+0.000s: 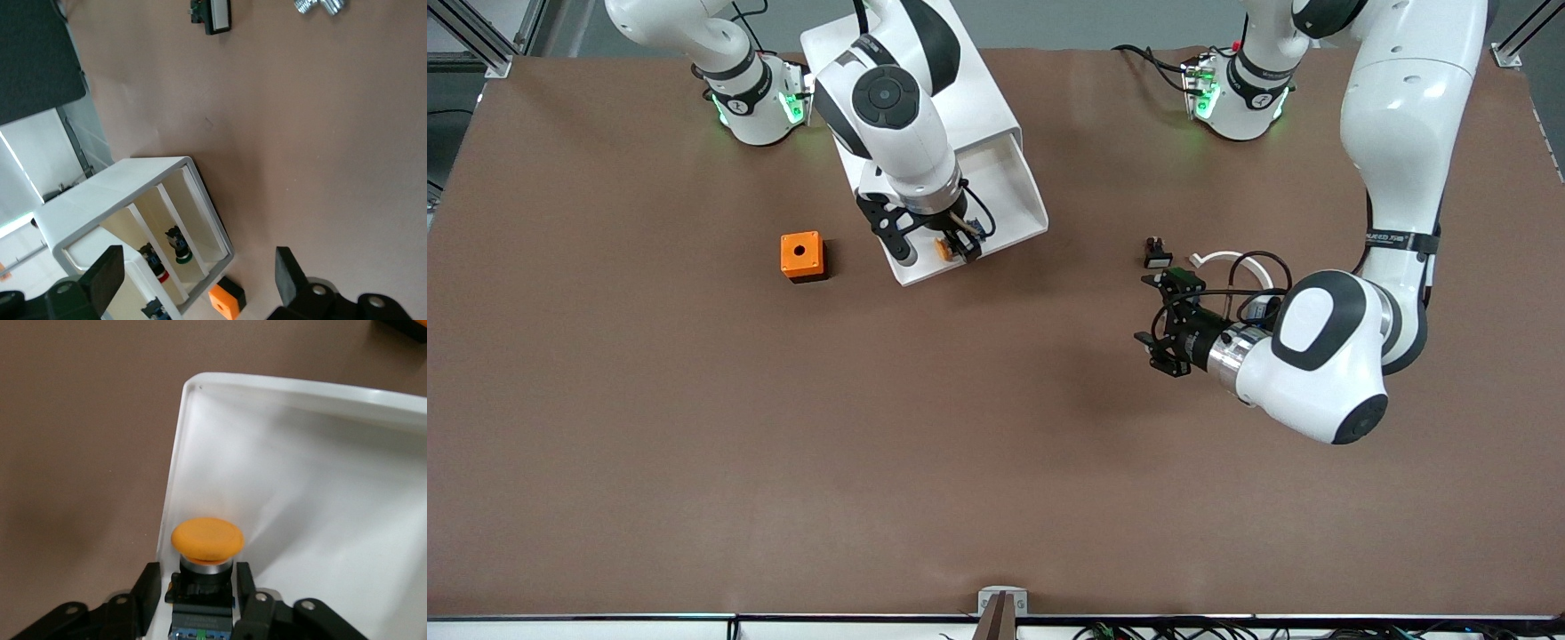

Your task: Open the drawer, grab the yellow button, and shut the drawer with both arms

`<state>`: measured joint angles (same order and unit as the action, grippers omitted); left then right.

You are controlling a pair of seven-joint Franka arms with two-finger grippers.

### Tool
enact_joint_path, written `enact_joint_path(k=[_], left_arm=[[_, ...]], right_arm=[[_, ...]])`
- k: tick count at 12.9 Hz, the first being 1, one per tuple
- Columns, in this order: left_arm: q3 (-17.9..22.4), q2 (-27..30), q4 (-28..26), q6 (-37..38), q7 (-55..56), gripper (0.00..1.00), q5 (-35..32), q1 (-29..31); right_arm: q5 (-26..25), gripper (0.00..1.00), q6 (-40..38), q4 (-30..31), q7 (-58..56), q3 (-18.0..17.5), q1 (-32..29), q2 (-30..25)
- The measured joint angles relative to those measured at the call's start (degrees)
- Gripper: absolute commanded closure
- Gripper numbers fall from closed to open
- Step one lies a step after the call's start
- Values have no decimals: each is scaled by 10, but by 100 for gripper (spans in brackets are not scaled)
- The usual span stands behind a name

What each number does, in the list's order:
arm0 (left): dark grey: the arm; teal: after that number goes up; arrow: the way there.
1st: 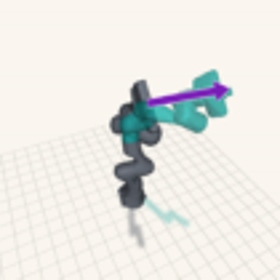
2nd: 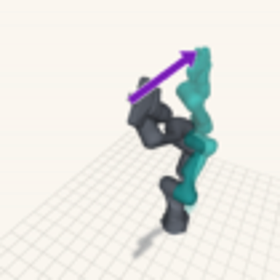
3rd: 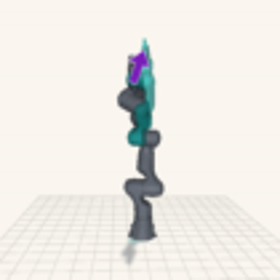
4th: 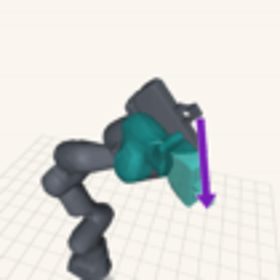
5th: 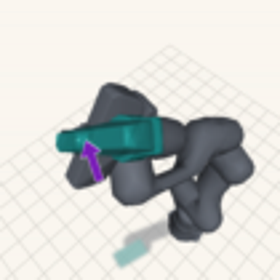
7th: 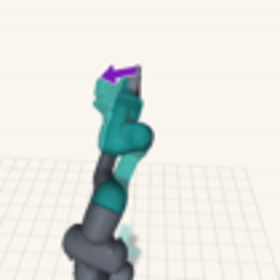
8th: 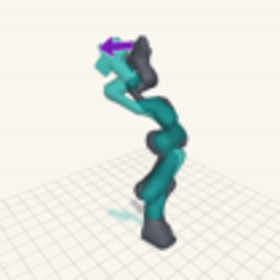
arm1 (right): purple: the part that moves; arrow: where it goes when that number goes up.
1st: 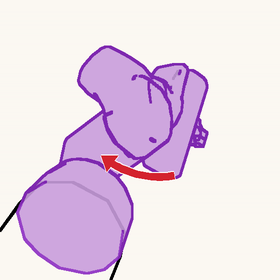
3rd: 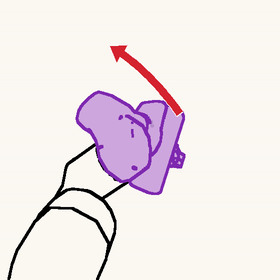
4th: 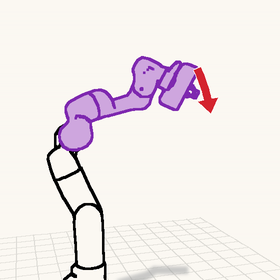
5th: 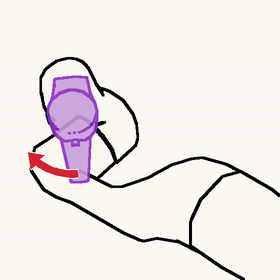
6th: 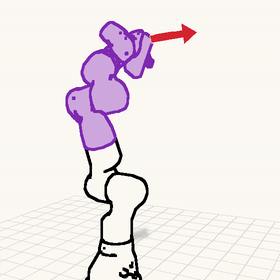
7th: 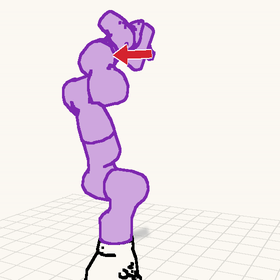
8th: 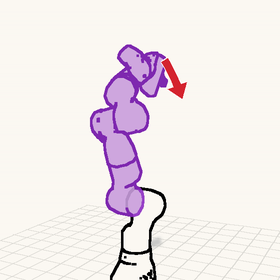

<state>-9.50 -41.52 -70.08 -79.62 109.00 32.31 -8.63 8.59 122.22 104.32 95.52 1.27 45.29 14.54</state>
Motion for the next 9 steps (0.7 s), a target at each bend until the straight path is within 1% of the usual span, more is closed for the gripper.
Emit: enact_joint_path(k=[1, 2, 5, 7, 9], left_arm=[[0, 1, 4, 0, -25, 1, 0, -3], [0, 2, 10, 0, -57, 1, -1, -6], [0, 14, 18, -1, -167, 1, -9, -20], [0, 22, 19, -2, -236, 1, -27, -23], [-5, 36, 20, -2, -303, 1, -70, -25]], right_arm=[[0, 94, -3, -2, -4, 0, 0, -1], [-1, 97, -10, -4, -8, 0, 0, -1], [-3, 98, -63, -40, -40, 7, -13, -4], [-4, 99, -116, -77, -107, 10, -52, -6], [-4, 99, -153, -98, -203, 12, -100, -8]])
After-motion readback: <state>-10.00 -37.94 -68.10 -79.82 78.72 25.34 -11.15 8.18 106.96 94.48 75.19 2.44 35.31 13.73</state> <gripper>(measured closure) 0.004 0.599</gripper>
